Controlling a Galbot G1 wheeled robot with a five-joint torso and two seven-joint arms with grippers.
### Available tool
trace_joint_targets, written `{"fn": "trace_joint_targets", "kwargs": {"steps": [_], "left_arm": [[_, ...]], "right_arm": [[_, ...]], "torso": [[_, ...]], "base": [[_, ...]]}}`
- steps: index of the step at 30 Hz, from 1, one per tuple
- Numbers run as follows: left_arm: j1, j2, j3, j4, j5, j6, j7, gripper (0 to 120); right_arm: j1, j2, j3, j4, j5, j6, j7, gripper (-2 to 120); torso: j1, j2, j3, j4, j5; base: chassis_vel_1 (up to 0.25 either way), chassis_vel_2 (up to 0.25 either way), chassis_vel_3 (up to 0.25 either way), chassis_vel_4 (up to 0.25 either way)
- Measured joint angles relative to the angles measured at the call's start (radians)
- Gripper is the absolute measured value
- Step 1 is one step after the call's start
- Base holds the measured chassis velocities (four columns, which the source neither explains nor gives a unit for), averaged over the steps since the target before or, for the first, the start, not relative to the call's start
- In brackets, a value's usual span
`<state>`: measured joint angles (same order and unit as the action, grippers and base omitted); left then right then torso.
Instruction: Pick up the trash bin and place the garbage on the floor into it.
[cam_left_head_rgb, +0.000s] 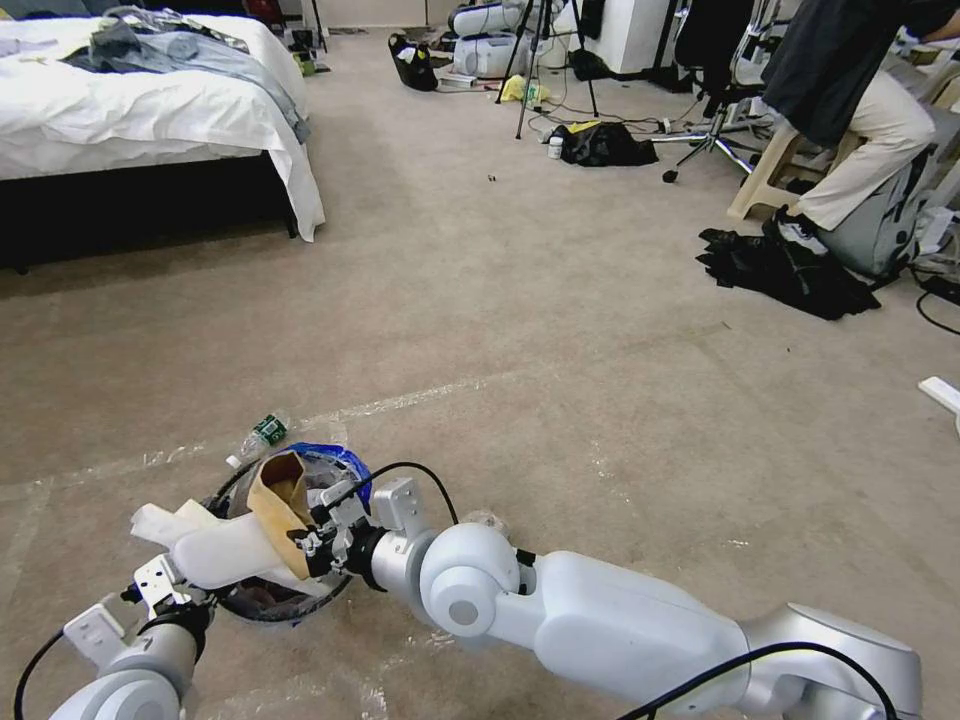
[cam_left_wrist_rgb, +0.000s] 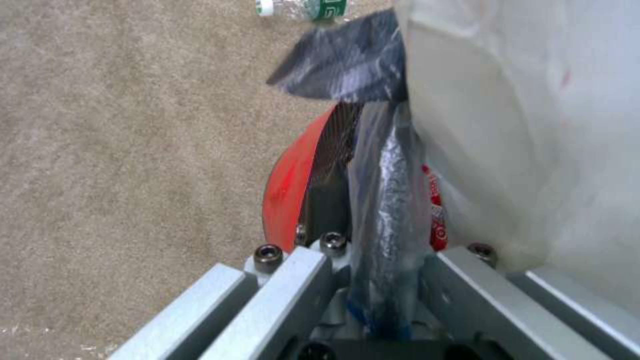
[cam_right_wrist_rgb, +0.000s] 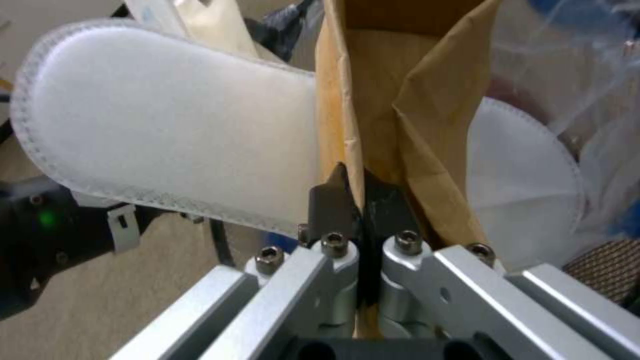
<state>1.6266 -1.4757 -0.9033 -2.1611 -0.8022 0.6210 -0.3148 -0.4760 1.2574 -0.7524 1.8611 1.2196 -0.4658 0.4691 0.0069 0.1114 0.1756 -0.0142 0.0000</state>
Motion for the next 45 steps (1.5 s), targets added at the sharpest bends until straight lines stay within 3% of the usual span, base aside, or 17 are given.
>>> {"fn": "trace_joint_targets", "kwargs": {"steps": [28,45], "left_arm": [[0.005,-0.006,0.010,0.002,0.014,-0.003,0.007,0],[0.004,-0.005,0.005,0.009,0.014,-0.004,0.008,0]], "right_arm": [[-0.017,0.011,-0.008,-0.042,-0.054,0.012,0.004,2],[-0.017,-0.007,0.068,0.028,-0.076,0.016,-0.011,67]], "torso": [[0.000,0.000,0.000,0.0000,0.0000],[0.000,0.000,0.000,0.0000,0.0000]], "base": [[0.000,0.000,0.000,0.000],[0.000,0.000,0.000,0.000]]}}
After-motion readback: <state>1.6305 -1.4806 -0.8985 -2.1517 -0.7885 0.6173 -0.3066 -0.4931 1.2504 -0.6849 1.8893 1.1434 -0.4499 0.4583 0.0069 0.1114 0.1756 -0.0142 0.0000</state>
